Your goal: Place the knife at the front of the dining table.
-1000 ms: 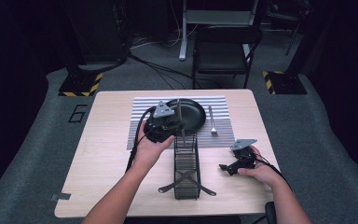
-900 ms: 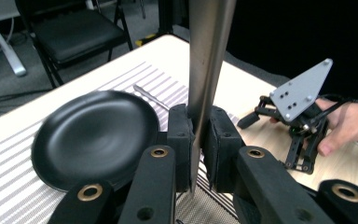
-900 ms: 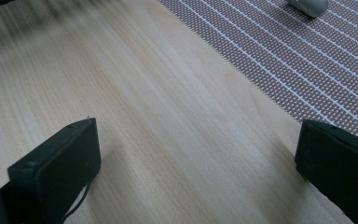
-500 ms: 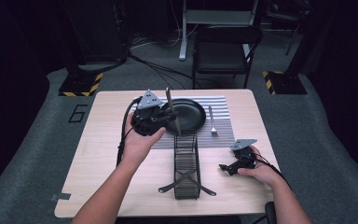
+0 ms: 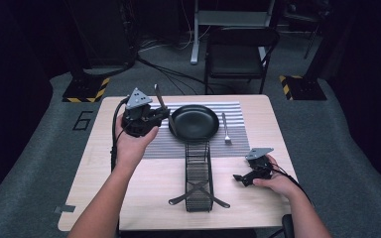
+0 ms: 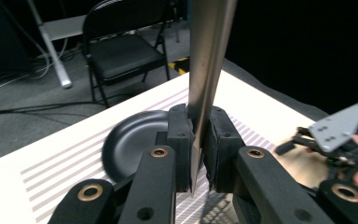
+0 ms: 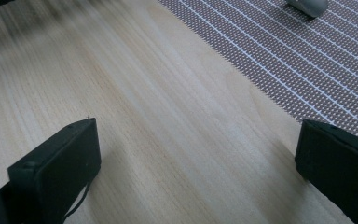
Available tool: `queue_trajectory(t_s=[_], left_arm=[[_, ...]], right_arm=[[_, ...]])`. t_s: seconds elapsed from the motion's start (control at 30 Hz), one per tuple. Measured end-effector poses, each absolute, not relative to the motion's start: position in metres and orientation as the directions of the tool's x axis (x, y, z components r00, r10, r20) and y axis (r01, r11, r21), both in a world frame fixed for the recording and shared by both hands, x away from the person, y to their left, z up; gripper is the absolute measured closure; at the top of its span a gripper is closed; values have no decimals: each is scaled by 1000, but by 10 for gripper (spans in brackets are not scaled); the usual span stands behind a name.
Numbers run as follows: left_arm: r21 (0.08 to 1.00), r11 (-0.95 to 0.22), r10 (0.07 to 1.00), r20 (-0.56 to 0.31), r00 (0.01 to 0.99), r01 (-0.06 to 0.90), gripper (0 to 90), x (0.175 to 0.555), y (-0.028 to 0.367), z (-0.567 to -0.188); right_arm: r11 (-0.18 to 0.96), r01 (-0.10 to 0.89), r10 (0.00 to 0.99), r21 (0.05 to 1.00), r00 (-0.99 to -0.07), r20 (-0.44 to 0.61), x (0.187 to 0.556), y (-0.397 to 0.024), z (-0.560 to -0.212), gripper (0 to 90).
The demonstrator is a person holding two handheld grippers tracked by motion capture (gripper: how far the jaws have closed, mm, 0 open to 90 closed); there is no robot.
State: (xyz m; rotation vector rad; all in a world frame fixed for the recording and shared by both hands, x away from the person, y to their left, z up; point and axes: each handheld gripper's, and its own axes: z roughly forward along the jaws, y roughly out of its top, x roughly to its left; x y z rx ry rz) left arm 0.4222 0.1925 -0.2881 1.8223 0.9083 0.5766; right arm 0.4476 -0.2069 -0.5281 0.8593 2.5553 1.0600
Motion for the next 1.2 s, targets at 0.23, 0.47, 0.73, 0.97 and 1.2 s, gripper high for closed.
queue_trajectory(t_s=[0.23,0.47,0.73,0.97,1.2], left_arm=[[905,-210,822,-42,567,370,817,443,205,-318],[896,-207,850,-34,525,393,817,457,219,-345],[885,-213,876,-15,482,414,817,467,236,-373],[859,-208,895,-26,446,467,818,473,246,-394],[852,-190,909,-36,416,488,818,473,254,-401]], right_arm=[[563,427,604,708,-797,0,448,-207,-528,0],[563,427,604,708,-797,0,448,-207,-528,0],[563,427,604,708,-797,0,448,-207,-528,0],[563,427,604,708,-797,0,448,-207,-528,0],[563,427,604,708,-797,0,448,-207,-528,0]])
